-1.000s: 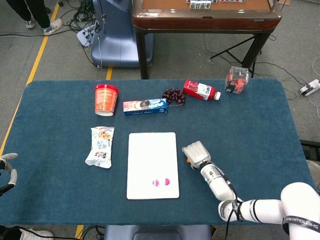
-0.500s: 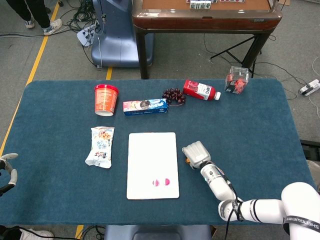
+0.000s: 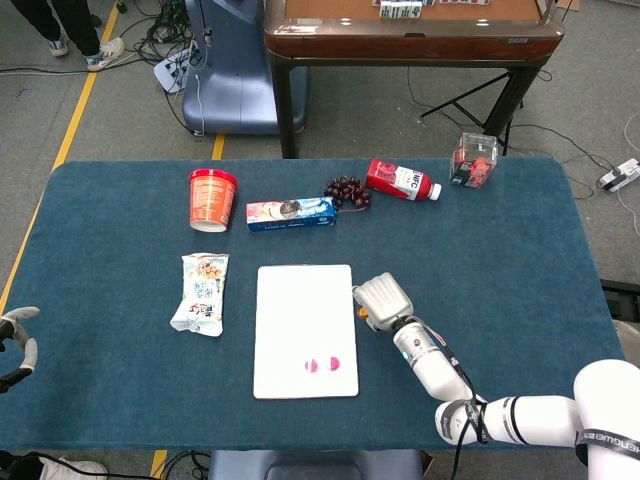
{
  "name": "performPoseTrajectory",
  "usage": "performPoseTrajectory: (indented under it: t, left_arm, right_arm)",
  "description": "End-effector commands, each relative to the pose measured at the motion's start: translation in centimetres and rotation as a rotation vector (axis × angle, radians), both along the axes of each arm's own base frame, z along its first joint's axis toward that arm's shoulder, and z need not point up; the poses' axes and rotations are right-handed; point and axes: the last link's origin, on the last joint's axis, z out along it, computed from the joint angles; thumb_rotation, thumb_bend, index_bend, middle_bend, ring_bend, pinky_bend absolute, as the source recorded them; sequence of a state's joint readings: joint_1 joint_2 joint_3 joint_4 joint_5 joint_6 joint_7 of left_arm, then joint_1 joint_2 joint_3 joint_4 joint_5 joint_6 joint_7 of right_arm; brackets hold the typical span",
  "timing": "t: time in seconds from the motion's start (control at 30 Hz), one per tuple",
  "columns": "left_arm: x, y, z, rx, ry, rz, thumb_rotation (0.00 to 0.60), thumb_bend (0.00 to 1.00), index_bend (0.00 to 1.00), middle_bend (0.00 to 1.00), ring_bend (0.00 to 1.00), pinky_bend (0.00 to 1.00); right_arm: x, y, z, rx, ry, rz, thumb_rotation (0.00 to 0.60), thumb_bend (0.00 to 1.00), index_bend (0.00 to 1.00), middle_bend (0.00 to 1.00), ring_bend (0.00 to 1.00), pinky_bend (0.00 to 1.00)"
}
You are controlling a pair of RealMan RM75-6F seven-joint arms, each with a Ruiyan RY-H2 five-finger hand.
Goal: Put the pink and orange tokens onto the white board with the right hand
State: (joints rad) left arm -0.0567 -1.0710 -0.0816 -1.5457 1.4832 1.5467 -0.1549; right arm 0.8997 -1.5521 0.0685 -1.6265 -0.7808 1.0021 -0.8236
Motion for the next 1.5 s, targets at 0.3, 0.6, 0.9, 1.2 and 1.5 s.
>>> performPoseTrajectory:
  t: [0.3,0.6,0.9,1.2,1.5]
  left_arm:
    - [-0.1,-0.1,0.3,0.008,-0.012,0.002,0.6,0.52,0.37,0.62,0.46,0.54]
    - [-0.1,-0.2,0.5,0.009,-0.022,-0.002,0.6,0.52,0.37,0.62,0.46,0.54]
    - [-0.2,-0.2,0.6,0.008,-0.025,-0.002,0.6,0.52,0.37,0.62,0.46,0.54]
    - [-0.2,-0.2,0.5,0.01,-0.021,0.0,0.6,0.52,0.37,0.62,0.46,0.54]
    - [0.0,0.0,0.1,-0.001,-0.008,-0.003,0.6,0.52,0.37,0.62,0.46,0.54]
  right_arm:
    - [3.6,-0.9,-2.6,0.003,-0.005,0.033,0.6,0.26,0.48,1.0,1.0,1.0]
    - [4.5,-1.9,-4.8,0.006,-0.02,0.013,0.6,0.22,0.47,1.0,1.0,1.0]
    - [4.8,-1.9,-5.1,0.007,-0.046,0.027,0.6,0.07,0.37,1.0,1.0,1.0]
    - [3.2,-2.3,-2.6,-0.039,-0.019,0.021,0.6,0.11,0.37,1.0,1.0,1.0]
    - [-0.4,-2.9,0.7,-0.095,0.009,-0.055,0.6,0.15,0.37,1.0,1.0,1.0]
